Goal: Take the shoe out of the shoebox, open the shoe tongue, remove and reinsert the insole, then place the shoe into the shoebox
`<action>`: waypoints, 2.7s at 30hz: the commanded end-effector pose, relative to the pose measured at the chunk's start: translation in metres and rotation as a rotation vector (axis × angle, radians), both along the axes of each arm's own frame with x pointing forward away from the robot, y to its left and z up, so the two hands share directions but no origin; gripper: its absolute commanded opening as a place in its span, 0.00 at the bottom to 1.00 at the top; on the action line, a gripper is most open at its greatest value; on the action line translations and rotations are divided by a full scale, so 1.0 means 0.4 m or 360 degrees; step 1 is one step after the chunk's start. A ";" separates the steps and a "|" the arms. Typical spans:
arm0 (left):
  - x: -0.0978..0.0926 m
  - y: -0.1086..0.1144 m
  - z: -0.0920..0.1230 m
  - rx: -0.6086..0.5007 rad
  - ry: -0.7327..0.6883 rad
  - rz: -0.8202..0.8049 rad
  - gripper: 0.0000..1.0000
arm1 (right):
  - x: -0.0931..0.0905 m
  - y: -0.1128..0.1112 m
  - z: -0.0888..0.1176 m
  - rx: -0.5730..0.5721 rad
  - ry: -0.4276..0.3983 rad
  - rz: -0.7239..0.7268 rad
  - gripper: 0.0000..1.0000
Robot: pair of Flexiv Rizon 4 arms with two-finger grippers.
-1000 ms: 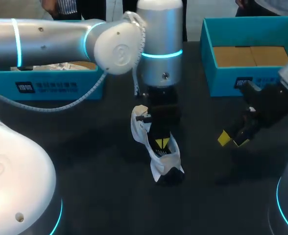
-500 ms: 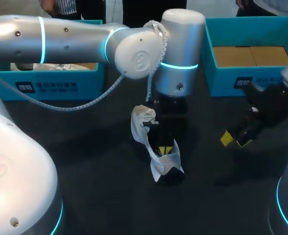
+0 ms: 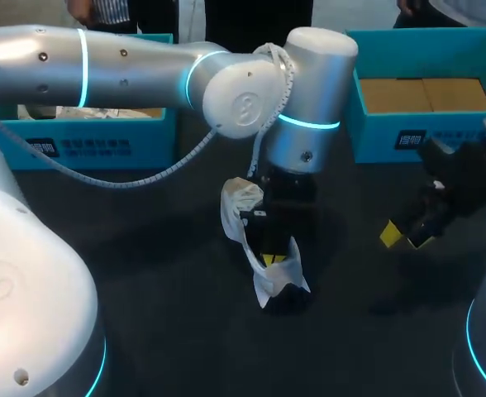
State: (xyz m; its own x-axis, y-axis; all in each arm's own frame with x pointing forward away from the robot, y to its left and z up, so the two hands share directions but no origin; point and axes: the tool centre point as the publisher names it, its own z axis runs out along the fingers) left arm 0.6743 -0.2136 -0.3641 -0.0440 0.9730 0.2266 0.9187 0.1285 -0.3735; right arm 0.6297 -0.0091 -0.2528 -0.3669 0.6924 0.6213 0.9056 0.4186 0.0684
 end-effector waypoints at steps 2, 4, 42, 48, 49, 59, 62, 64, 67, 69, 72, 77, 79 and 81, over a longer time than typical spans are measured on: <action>-0.001 -0.005 -0.025 0.0019 0.0018 -0.0012 0.00 | -0.004 0.001 0.000 -0.0003 -0.0003 -0.0004 1.00; 0.000 -0.006 -0.033 0.0019 0.0025 -0.0012 0.00 | -0.004 0.001 0.000 -0.0003 -0.0003 -0.0004 1.00; -0.003 -0.008 -0.047 -0.0057 -0.0048 -0.0063 0.00 | -0.004 0.001 0.000 -0.0003 -0.0003 -0.0004 1.00; -0.003 -0.010 -0.085 -0.0049 -0.0032 -0.0053 0.00 | -0.004 0.001 0.000 -0.0003 -0.0003 -0.0004 1.00; -0.003 -0.010 -0.091 -0.0064 -0.0032 -0.0051 0.00 | -0.004 0.001 0.000 -0.0003 -0.0003 -0.0004 1.00; -0.005 -0.006 -0.116 -0.0190 -0.0067 0.0001 0.00 | -0.004 0.001 0.000 -0.0003 -0.0003 -0.0004 1.00; -0.001 -0.002 -0.096 -0.0214 -0.0086 0.0007 0.00 | -0.004 0.001 0.000 -0.0003 -0.0003 -0.0004 1.00; 0.004 0.000 -0.079 -0.0232 -0.0096 0.0014 0.00 | -0.004 0.001 0.000 -0.0003 -0.0003 -0.0004 1.00; 0.008 -0.002 -0.052 -0.0259 -0.0123 0.0017 0.00 | -0.004 0.001 0.000 -0.0003 -0.0003 -0.0004 1.00; 0.011 -0.005 -0.027 -0.0309 -0.0139 0.0023 0.00 | -0.004 0.001 0.000 -0.0003 -0.0003 -0.0004 1.00; 0.017 -0.014 -0.008 -0.0362 -0.0146 0.0054 0.00 | -0.004 0.001 0.000 -0.0003 -0.0003 -0.0004 1.00; 0.016 -0.028 -0.021 -0.0388 -0.0047 0.0078 0.00 | -0.004 0.001 0.000 -0.0003 -0.0003 -0.0004 1.00; 0.014 -0.030 -0.031 -0.0401 -0.0022 0.0090 0.00 | -0.004 0.001 0.000 -0.0003 -0.0003 -0.0004 1.00; 0.011 -0.031 -0.036 -0.0410 -0.0006 0.0095 0.00 | -0.004 0.001 0.000 -0.0003 -0.0003 -0.0004 1.00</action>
